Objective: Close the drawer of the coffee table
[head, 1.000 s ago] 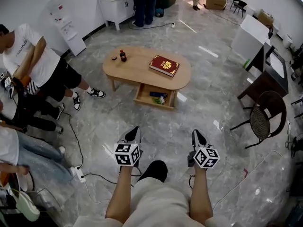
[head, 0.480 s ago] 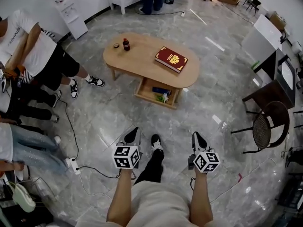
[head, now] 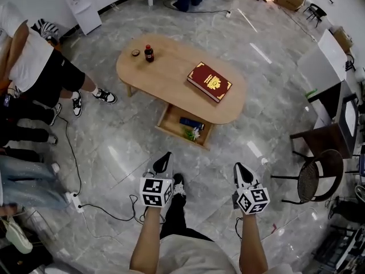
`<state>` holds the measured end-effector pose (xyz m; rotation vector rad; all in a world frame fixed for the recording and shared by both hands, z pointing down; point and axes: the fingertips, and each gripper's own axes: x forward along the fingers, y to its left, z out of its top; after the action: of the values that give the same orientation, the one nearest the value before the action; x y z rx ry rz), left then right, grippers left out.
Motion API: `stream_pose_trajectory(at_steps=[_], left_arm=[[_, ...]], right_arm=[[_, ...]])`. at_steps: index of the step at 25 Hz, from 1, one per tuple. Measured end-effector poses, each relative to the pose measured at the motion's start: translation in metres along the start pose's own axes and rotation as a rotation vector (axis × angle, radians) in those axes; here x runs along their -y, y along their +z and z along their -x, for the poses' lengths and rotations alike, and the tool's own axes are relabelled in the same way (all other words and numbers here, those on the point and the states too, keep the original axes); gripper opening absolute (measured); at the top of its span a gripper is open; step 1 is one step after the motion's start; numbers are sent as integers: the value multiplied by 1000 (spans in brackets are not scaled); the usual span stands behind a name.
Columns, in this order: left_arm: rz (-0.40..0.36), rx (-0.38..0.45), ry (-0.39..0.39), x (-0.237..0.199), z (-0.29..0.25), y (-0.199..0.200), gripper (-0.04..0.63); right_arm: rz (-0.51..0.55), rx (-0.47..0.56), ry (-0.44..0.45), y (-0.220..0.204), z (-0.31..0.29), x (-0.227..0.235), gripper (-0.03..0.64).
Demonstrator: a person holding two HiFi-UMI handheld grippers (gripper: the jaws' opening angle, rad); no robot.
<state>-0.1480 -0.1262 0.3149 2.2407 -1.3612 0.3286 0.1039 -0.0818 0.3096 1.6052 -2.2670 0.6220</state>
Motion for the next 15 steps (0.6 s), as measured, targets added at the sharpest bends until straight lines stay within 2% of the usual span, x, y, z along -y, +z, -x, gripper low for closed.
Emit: stream_pose_trajectory(at_steps=[3,7,15], left_arm=[[-14,-26,-10,-3,-28,-7,9],[-28,-39,-23,-1,-53,-7,9],[-11,-32,-3,9,-75,-11,9]], right_arm=[[36,-34,19,1,-28,0,17],[28,-54,44,1,-57,-4,17],[99,-132,170,-15,-85,-14,18]])
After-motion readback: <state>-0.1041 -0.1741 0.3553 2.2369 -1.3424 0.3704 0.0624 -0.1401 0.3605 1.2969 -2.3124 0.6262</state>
